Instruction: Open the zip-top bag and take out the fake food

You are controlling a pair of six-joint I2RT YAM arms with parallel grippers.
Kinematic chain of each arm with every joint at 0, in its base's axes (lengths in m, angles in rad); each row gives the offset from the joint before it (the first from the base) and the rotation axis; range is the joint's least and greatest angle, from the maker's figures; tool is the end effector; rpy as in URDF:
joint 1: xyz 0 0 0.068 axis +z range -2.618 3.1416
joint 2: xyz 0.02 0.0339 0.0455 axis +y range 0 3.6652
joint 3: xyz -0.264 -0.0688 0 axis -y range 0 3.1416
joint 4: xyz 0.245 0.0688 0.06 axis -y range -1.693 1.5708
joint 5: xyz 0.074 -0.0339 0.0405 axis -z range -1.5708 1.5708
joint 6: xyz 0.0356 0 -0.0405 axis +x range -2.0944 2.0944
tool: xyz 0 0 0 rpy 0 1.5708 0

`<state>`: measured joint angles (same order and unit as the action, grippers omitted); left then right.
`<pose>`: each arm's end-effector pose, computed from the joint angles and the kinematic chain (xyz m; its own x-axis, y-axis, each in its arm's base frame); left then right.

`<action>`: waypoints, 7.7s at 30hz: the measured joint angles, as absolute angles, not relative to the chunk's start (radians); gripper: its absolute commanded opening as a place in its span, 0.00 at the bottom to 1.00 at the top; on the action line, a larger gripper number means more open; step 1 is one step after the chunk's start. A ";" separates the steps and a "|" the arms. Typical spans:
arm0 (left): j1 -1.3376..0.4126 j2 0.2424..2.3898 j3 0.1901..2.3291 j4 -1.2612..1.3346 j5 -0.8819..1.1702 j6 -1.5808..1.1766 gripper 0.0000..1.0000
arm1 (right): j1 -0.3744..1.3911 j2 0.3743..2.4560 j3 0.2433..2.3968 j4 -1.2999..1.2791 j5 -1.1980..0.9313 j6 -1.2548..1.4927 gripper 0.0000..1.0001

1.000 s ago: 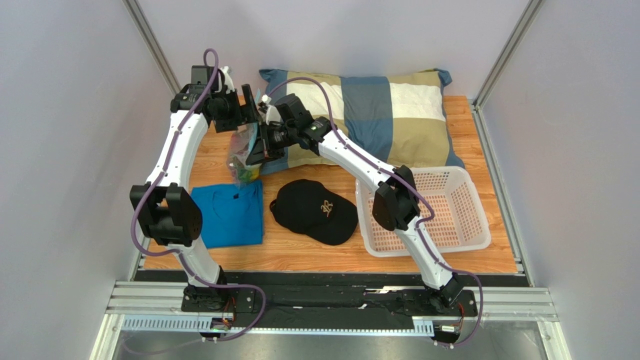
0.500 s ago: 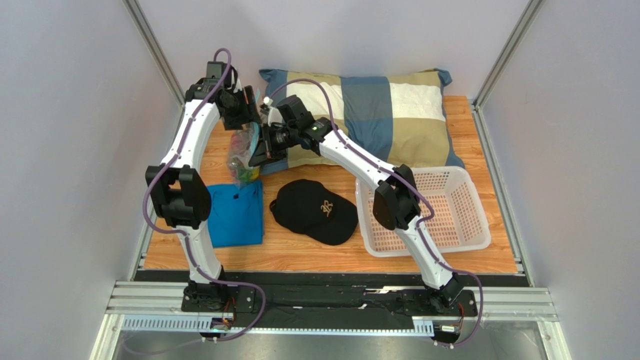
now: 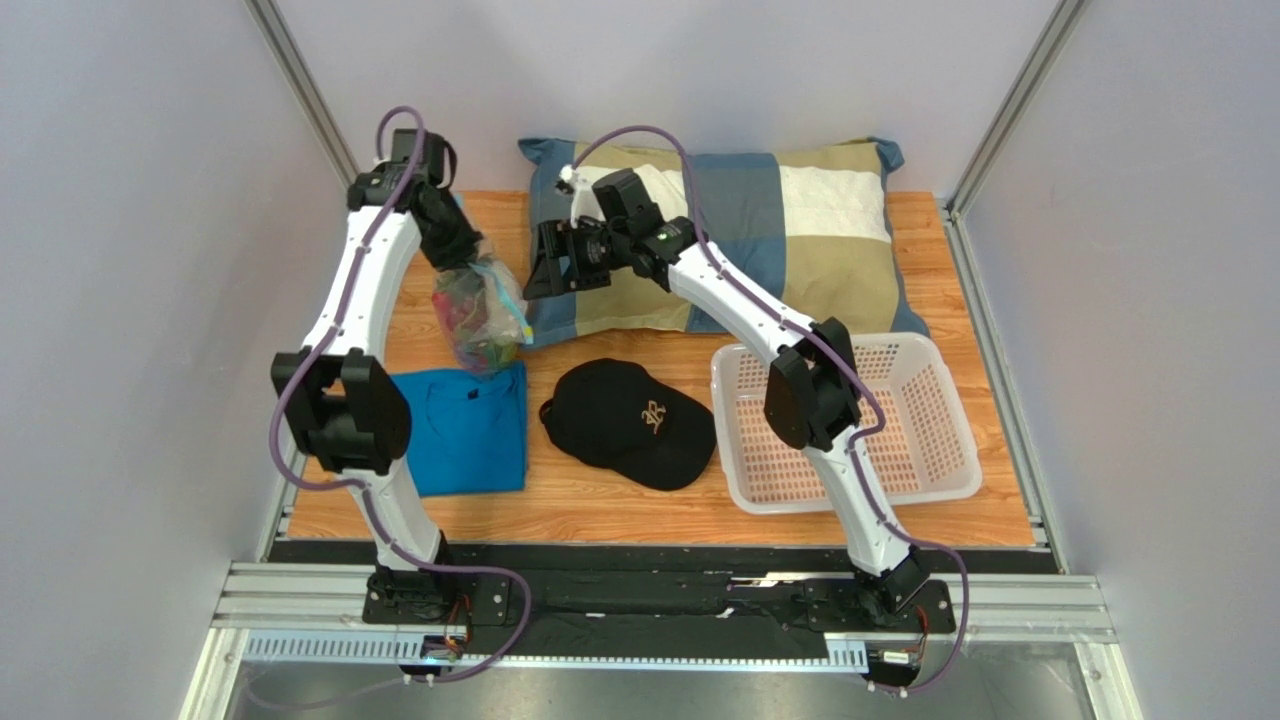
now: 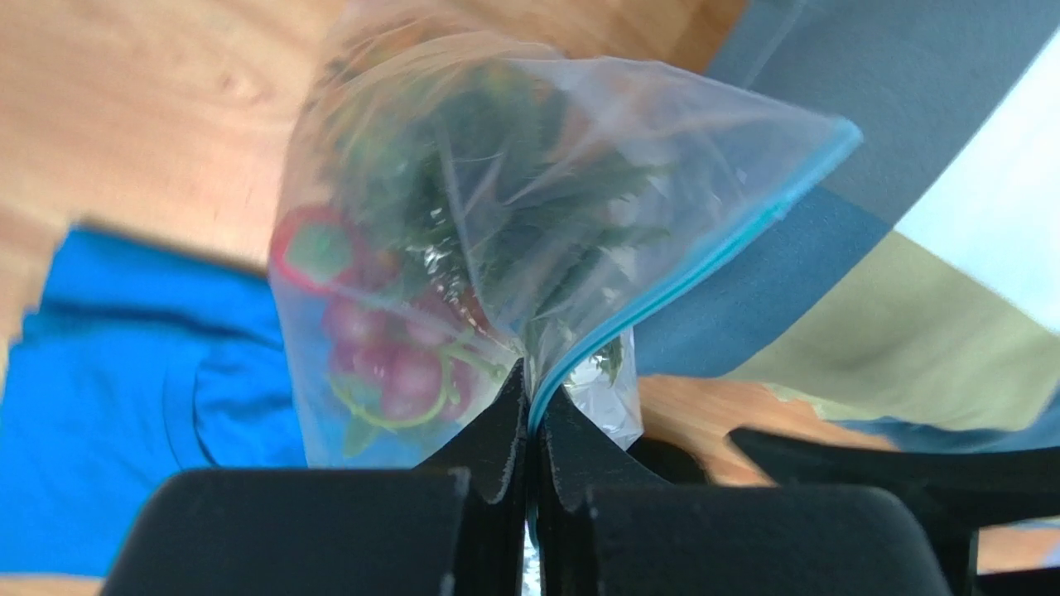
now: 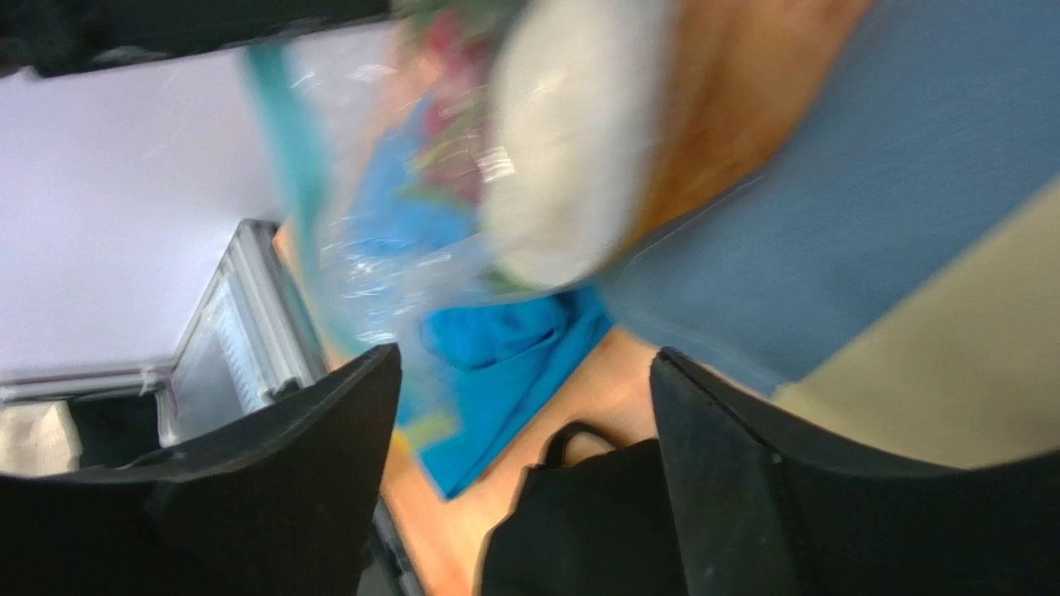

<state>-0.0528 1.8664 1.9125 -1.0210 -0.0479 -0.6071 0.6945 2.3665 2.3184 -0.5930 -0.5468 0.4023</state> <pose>0.3999 -0.0194 0.3466 -0.6936 -0.5340 -0.4836 -0.4502 0.8453 -0.2876 0.4030 0.3597 0.2839 -0.7623 -0.1997 -0.6157 -0.6177 0.5084 0.5999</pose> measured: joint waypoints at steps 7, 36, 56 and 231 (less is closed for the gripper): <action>0.065 1.764 1.799 -1.053 0.034 -0.874 0.00 | 0.679 2.162 1.887 -0.257 -0.504 0.428 0.90; 0.208 1.551 1.485 -0.892 0.288 -1.570 0.00 | 0.838 2.196 1.426 0.922 -0.295 0.324 0.81; 0.282 1.475 1.420 -0.806 0.311 -1.431 0.47 | 0.826 2.294 1.491 1.068 -0.304 0.446 0.00; 0.047 1.235 1.320 -0.885 0.263 0.020 0.00 | 0.707 2.659 2.454 0.655 -1.004 0.709 0.67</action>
<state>0.0475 1.2354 1.3205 -0.8848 0.2626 0.0200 0.7067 2.6587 2.4542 0.6548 -1.0039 0.7094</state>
